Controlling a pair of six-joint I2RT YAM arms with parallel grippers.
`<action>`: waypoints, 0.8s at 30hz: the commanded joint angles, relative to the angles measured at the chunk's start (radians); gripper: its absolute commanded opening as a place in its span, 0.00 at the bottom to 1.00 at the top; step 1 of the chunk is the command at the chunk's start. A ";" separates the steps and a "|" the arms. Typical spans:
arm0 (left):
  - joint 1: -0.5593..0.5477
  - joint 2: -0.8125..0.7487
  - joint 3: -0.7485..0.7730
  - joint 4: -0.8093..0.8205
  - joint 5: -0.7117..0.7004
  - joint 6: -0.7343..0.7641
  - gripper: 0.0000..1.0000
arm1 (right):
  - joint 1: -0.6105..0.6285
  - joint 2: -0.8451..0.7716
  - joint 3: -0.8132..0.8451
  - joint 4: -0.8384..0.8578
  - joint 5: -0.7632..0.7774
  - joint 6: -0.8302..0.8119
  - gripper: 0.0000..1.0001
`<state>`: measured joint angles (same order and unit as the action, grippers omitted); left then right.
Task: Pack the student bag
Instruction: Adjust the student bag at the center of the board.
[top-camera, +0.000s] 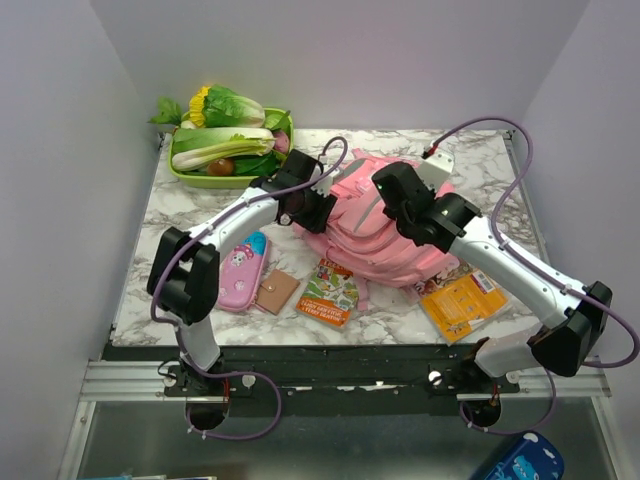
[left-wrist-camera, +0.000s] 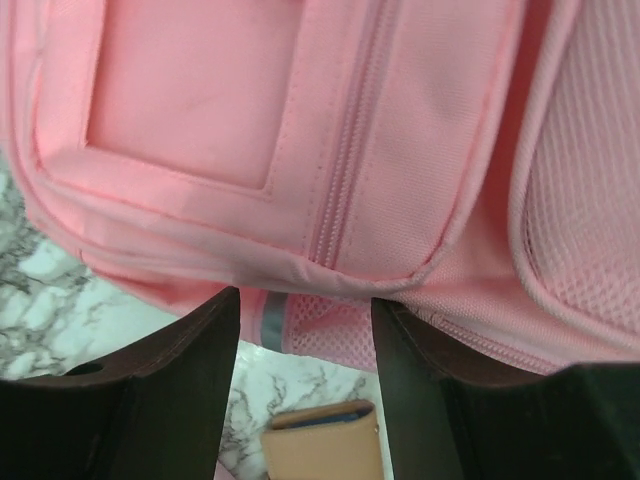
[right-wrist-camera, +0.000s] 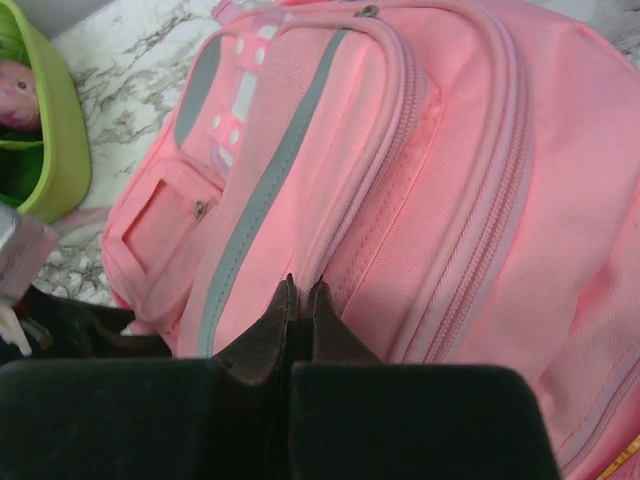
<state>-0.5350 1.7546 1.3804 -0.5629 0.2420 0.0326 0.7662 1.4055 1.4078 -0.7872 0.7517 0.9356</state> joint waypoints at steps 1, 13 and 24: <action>-0.008 0.109 0.176 0.090 -0.070 -0.028 0.64 | 0.082 0.013 0.023 -0.009 -0.069 0.101 0.01; 0.055 0.030 0.172 0.045 -0.119 0.010 0.72 | 0.143 -0.014 -0.082 0.028 -0.210 0.092 0.56; 0.003 -0.119 0.198 -0.109 0.106 0.125 0.80 | -0.019 -0.267 -0.260 0.239 -0.333 -0.269 0.59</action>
<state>-0.4786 1.6989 1.5478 -0.5873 0.2123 0.1043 0.8619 1.2503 1.2110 -0.6647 0.5030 0.8391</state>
